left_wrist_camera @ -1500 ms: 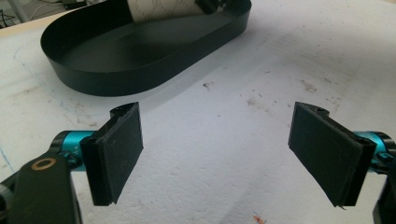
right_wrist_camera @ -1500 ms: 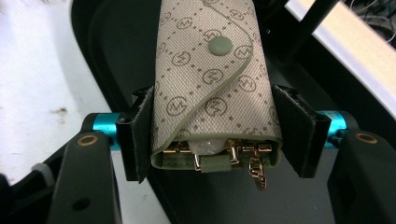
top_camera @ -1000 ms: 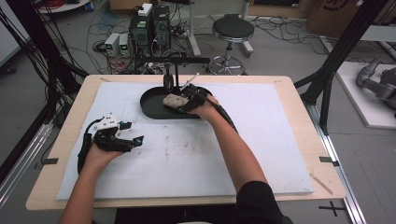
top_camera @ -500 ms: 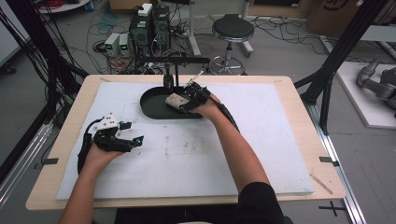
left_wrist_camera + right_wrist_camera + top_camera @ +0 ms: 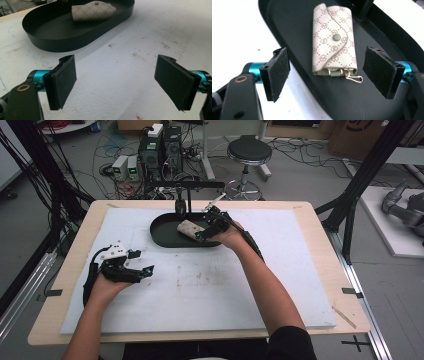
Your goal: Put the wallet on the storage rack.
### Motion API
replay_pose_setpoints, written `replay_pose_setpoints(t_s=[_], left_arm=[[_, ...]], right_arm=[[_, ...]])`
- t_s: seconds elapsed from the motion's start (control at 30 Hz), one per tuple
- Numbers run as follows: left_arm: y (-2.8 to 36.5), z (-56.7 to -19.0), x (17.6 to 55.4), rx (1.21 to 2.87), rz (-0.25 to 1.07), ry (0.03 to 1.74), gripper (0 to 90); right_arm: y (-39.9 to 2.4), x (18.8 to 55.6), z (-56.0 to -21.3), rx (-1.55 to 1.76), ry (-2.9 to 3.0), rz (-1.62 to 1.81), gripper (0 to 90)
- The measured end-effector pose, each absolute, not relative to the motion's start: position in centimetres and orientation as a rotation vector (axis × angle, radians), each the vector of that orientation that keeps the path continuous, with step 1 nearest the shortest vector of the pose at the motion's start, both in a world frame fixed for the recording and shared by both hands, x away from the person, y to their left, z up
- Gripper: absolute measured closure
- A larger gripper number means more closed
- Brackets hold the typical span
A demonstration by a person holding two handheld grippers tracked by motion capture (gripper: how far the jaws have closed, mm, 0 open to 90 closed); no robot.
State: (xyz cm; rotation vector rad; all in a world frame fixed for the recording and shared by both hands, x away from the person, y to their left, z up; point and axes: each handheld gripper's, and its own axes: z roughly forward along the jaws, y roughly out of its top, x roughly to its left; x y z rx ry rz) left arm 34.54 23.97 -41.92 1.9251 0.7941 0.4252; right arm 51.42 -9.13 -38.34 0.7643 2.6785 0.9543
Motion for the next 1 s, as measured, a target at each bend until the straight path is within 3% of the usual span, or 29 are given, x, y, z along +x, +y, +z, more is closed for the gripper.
replay_pose_setpoints(t_s=[1.0], left_arm=[[23.5,-42.0,34.4,1.928,0.421,0.787,17.8]], right_arm=[[-19.6,41.5,-38.6,0.822,2.544,1.173,19.7]])
